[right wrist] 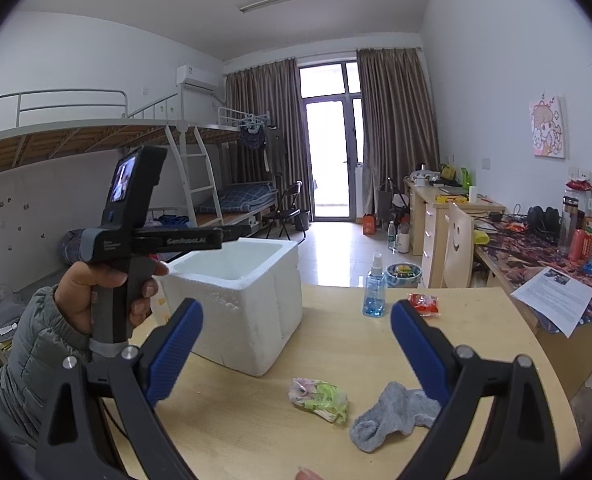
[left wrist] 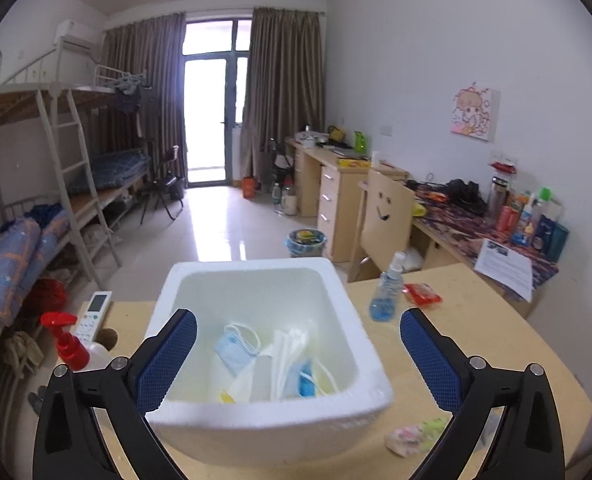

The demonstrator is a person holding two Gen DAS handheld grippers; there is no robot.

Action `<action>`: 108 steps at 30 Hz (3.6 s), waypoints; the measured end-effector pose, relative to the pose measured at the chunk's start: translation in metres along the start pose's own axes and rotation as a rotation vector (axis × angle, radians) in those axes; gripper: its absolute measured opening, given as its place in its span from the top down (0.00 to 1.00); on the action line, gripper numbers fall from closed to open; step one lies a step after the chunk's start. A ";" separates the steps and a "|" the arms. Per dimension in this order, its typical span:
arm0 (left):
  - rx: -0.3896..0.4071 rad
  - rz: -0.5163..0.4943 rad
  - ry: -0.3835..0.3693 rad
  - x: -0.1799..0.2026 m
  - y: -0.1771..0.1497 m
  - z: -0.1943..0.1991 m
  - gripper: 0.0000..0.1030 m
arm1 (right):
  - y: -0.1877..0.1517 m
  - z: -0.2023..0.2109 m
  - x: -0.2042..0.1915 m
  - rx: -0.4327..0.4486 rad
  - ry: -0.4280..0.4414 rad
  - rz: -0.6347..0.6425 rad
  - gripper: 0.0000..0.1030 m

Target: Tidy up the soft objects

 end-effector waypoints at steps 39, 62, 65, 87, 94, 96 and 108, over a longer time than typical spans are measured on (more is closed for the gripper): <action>0.199 -0.058 -0.074 0.063 -0.092 0.159 0.01 | -0.017 0.073 -0.029 0.080 0.016 0.008 0.00; 0.318 0.048 0.064 0.013 -0.147 0.164 0.01 | -0.047 0.068 -0.022 0.051 -0.005 0.012 0.00; 0.306 0.023 0.047 0.021 -0.144 0.156 0.01 | -0.051 0.066 -0.015 0.041 -0.013 -0.002 0.00; 0.129 -0.070 -0.170 0.074 -0.135 0.088 0.01 | -0.069 0.054 0.020 -0.011 -0.074 -0.047 0.00; 0.059 -0.106 -0.201 0.086 -0.136 0.065 0.01 | -0.079 0.036 0.024 -0.061 -0.072 -0.054 0.00; 0.049 -0.115 -0.208 0.089 -0.135 0.059 0.01 | -0.081 0.032 0.026 -0.071 -0.078 -0.057 0.00; -0.019 -0.100 -0.232 0.096 -0.129 0.016 0.01 | -0.089 0.003 0.053 -0.134 -0.109 -0.087 0.00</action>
Point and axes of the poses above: each gripper's, at about its wrist camera, not at the fingertips, and z roughly against the way its jaws point, x to its right, y to its top, the point moved 4 cm from there along -z, roughly the way its jaws point, and after that the axes turned 14 degrees about -y, right-handed, at the moved point
